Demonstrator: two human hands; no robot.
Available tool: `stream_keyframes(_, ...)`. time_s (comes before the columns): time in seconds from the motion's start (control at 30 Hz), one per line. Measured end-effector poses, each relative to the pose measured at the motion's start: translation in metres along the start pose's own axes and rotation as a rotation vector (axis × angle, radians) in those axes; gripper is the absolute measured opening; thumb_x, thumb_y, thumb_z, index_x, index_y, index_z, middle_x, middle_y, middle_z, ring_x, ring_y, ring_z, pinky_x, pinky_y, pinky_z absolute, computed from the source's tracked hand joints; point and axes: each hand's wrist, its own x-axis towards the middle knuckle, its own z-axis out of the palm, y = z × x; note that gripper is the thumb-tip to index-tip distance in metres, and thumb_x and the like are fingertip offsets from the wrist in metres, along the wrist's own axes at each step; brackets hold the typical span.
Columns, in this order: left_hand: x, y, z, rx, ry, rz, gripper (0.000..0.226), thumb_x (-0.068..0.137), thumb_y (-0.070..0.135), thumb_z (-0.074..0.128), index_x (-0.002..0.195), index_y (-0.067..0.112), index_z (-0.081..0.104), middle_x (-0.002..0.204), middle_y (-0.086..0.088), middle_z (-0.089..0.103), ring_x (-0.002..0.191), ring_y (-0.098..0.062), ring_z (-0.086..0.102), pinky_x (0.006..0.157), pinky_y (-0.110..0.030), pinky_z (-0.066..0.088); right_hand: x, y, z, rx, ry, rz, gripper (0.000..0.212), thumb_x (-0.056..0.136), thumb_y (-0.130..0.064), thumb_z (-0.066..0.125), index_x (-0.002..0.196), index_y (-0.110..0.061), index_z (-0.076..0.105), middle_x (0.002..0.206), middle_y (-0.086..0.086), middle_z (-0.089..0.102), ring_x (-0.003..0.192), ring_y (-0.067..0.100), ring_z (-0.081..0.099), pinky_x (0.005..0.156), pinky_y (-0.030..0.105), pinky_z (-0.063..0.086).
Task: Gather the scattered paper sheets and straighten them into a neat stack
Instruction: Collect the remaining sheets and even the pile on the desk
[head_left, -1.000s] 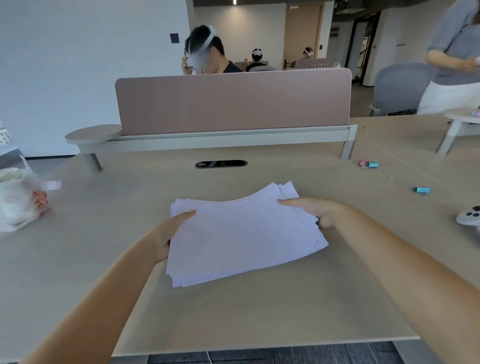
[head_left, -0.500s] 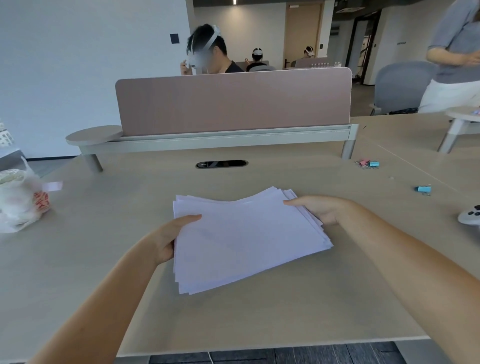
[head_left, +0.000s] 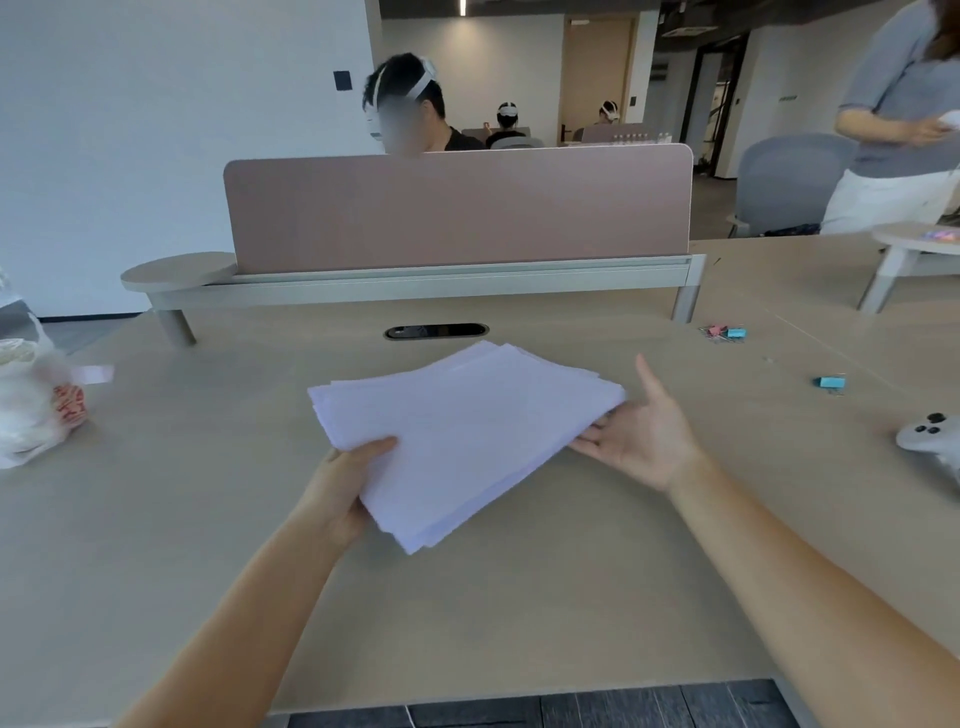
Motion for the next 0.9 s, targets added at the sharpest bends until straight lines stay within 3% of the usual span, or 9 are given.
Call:
stream_keyframes(0.13, -0.020, -0.020, 0.028, -0.099, 0.035, 0.083, 0.046, 0.094, 0.011, 0.073, 0.140, 0.008, 0.064, 0.133, -0.013, 0.076, 0.121, -0.033, 0.072, 0.084, -0.043, 0.064, 0.010, 0.043, 0.026, -0.145, 0.111, -0.100, 0.047, 0.099, -0.039, 0.061, 0.139, -0.013, 0.062, 0.123, 0.009, 0.073, 0.115, 0.027, 0.069, 0.095, 0.044, 0.055)
stream_keyframes(0.27, -0.042, -0.018, 0.035, -0.104, -0.085, 0.039, 0.056, 0.088, 0.023, 0.078, 0.141, 0.013, 0.064, 0.135, -0.009, 0.076, 0.126, -0.031, 0.070, 0.105, -0.051, 0.056, 0.023, 0.048, 0.043, -0.408, 0.267, -0.111, 0.018, 0.100, -0.008, 0.052, 0.104, -0.011, 0.069, 0.092, 0.004, 0.073, 0.080, 0.020, 0.069, 0.065, 0.030, 0.053)
stream_keyframes(0.37, -0.031, 0.010, 0.003, -0.246, -0.064, -0.031, 0.050, 0.086, 0.049, 0.072, 0.120, 0.013, 0.069, 0.118, -0.007, 0.078, 0.114, -0.032, 0.070, 0.100, -0.049, 0.051, 0.024, 0.026, 0.033, -0.531, 0.318, -0.104, 0.015, 0.095, -0.008, 0.056, 0.088, -0.013, 0.068, 0.073, 0.002, 0.072, 0.061, 0.019, 0.069, 0.059, 0.026, 0.050)
stream_keyframes(0.47, 0.007, 0.035, -0.017, -0.142, -0.057, -0.223, 0.065, 0.090, 0.066, 0.064, 0.122, 0.010, 0.059, 0.114, -0.004, 0.078, 0.107, -0.027, 0.070, 0.094, -0.046, 0.054, 0.018, 0.013, 0.021, -0.564, 0.236, -0.087, 0.013, 0.095, -0.008, 0.060, 0.093, -0.009, 0.073, 0.082, 0.006, 0.076, 0.068, 0.021, 0.072, 0.066, 0.028, 0.055)
stream_keyframes(0.57, 0.035, 0.033, 0.002, 0.175, -0.218, -0.302, 0.060, 0.077, 0.065, 0.080, 0.103, 0.013, 0.067, 0.081, 0.004, 0.066, 0.078, -0.019, 0.069, 0.079, -0.035, 0.059, 0.016, 0.015, 0.022, -0.596, 0.137, -0.058, 0.015, 0.096, -0.008, 0.061, 0.101, -0.008, 0.075, 0.092, 0.006, 0.078, 0.072, 0.019, 0.076, 0.072, 0.030, 0.057)
stream_keyframes(0.63, 0.052, 0.031, 0.016, 0.297, -0.256, -0.290, 0.049, 0.091, 0.056, 0.072, 0.115, 0.015, 0.077, 0.098, 0.002, 0.082, 0.090, -0.020, 0.079, 0.091, -0.040, 0.058, 0.022, 0.016, 0.023, -0.633, 0.112, -0.062, 0.016, 0.097, -0.009, 0.061, 0.104, -0.011, 0.075, 0.093, 0.004, 0.079, 0.075, 0.018, 0.076, 0.074, 0.030, 0.057)
stream_keyframes(0.73, 0.071, 0.030, 0.024, 0.376, -0.233, -0.271, 0.070, 0.083, 0.054, 0.084, 0.139, 0.014, 0.070, 0.133, -0.006, 0.077, 0.122, -0.028, 0.074, 0.113, -0.047, 0.051, 0.030, 0.012, 0.024, -0.674, 0.132, -0.049, 0.014, 0.095, -0.014, 0.063, 0.103, -0.014, 0.075, 0.100, 0.005, 0.079, 0.083, 0.021, 0.075, 0.078, 0.032, 0.056)
stream_keyframes(0.83, 0.080, 0.025, 0.026, 0.455, -0.164, -0.249, 0.057, 0.093, 0.043, 0.078, 0.138, 0.009, 0.069, 0.131, -0.010, 0.078, 0.121, -0.031, 0.074, 0.106, -0.044, 0.055, 0.038, 0.006, 0.024, -0.793, 0.148, 0.002, 0.025, 0.089, -0.025, 0.067, 0.109, -0.014, 0.074, 0.123, 0.014, 0.075, 0.101, 0.026, 0.072, 0.094, 0.036, 0.051)
stream_keyframes(0.9, 0.078, 0.025, 0.032, 0.456, -0.158, -0.256, 0.044, 0.100, 0.038, 0.070, 0.133, 0.009, 0.073, 0.127, -0.011, 0.079, 0.115, -0.032, 0.075, 0.097, -0.042, 0.058, 0.043, 0.001, 0.026, -0.826, 0.142, 0.027, 0.038, 0.086, -0.037, 0.071, 0.117, -0.015, 0.075, 0.125, 0.009, 0.075, 0.113, 0.026, 0.072, 0.109, 0.038, 0.046)
